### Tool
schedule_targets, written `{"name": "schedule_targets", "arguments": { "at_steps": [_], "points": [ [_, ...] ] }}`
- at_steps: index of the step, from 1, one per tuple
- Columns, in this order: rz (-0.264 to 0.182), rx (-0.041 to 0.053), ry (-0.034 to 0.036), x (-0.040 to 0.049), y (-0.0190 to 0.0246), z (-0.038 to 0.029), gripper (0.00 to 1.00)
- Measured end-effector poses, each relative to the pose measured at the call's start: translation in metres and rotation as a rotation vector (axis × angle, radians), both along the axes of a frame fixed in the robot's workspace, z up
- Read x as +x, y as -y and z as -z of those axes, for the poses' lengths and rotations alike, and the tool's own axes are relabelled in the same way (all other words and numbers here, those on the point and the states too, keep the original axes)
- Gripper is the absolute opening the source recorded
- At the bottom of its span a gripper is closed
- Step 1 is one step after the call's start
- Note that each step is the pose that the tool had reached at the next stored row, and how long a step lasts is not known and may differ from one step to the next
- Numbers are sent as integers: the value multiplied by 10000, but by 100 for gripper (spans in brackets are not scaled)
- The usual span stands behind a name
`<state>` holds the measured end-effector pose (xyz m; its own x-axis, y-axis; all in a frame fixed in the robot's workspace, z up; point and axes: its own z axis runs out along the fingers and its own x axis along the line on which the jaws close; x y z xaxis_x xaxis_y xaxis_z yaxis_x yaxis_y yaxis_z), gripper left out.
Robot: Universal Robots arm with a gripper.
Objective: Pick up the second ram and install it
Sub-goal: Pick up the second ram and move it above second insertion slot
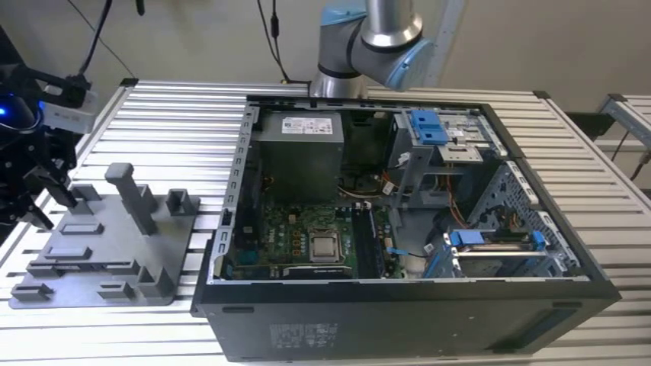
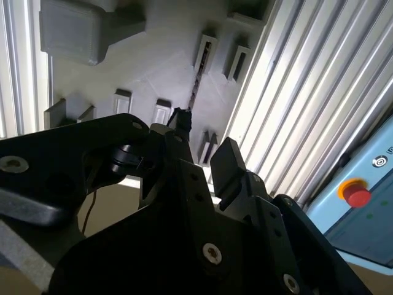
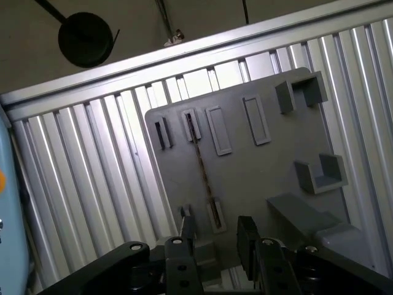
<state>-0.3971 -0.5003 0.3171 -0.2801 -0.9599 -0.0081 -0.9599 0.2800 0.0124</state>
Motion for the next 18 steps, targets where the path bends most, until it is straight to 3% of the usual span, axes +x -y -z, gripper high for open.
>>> {"name": "schedule_targets", "arguments": {
  "at_steps": [7, 18],
  "points": [
    [0, 0, 0, -13, 0, 37, 42],
    [-3, 0, 0, -33, 0, 159, 42]
  ]
}}
